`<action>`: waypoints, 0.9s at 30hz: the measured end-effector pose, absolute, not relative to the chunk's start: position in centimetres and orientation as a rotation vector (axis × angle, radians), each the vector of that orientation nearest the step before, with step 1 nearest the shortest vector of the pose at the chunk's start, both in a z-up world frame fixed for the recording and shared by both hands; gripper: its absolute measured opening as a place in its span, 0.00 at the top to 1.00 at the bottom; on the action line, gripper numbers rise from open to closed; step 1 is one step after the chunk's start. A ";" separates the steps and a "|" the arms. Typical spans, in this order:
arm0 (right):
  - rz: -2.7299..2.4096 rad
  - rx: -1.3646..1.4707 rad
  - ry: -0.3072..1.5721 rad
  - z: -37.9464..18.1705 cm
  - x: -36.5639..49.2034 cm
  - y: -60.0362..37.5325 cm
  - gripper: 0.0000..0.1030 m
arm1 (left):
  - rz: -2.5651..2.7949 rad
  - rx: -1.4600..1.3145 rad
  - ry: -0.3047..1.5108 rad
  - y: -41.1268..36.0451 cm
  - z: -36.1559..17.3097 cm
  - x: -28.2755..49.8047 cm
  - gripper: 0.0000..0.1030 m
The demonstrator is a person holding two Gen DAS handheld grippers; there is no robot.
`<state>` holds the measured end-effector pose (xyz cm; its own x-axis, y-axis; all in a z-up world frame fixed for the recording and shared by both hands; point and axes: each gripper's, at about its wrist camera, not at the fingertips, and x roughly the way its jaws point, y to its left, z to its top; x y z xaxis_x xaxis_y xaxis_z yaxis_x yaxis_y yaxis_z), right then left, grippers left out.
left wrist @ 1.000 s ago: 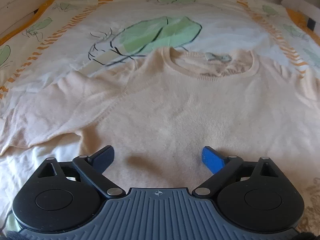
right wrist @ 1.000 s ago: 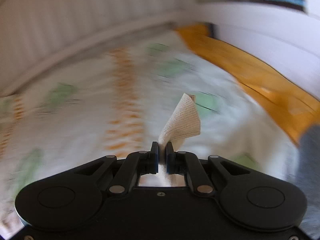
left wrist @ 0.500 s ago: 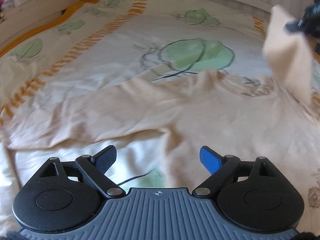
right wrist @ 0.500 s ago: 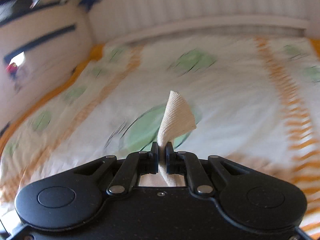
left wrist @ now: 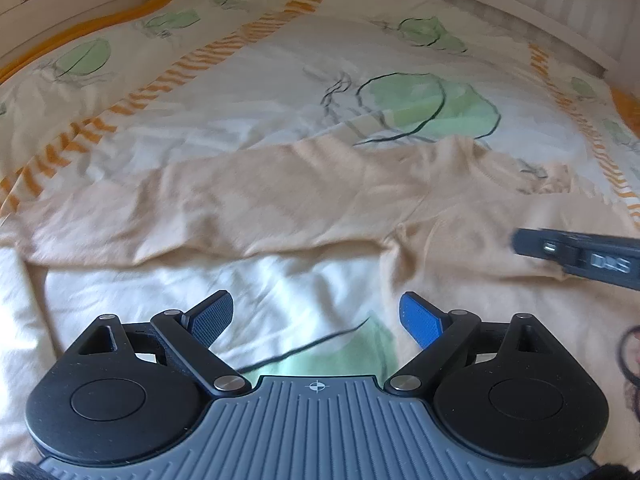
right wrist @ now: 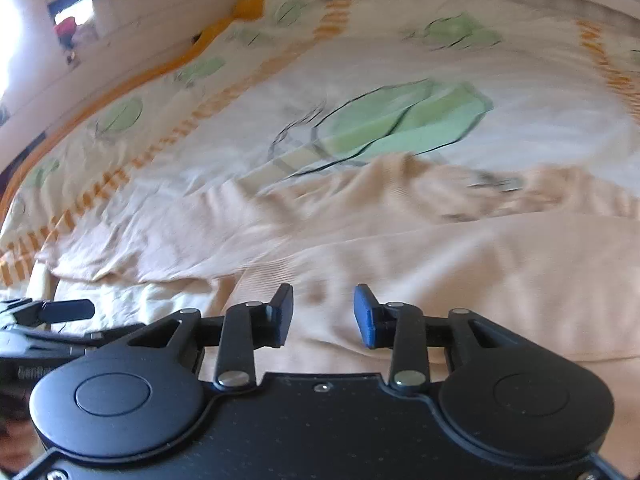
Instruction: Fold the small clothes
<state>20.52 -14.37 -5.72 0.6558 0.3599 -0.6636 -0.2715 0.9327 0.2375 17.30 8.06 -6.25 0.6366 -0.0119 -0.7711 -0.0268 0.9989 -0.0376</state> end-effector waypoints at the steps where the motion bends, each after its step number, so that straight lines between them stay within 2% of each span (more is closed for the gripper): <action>1: 0.341 0.132 0.769 -5.3 20.2 -15.6 0.56 | -0.001 -0.042 0.874 7.7 -6.1 17.5 0.12; 9: 0.054 0.228 0.753 -4.9 19.3 -27.7 0.56 | -0.075 0.051 0.829 2.4 -6.1 20.1 0.12; 16: -0.136 0.307 0.765 -5.9 19.6 -35.7 0.54 | -0.102 0.176 0.910 -1.2 -11.2 22.0 0.10; 19: -0.147 0.315 0.772 -6.3 20.0 -37.1 0.54 | -0.097 0.109 0.873 -0.4 -12.2 21.5 0.07; 27: -0.101 0.227 0.777 -7.5 22.4 -35.1 0.51 | -0.108 0.092 0.881 0.2 -11.4 21.2 0.09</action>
<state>22.41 -35.09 -7.49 0.7099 -0.0067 -0.7043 0.1733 0.9709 0.1654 21.21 0.17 -11.45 0.6318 -0.0568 -0.7730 0.1323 0.9906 0.0354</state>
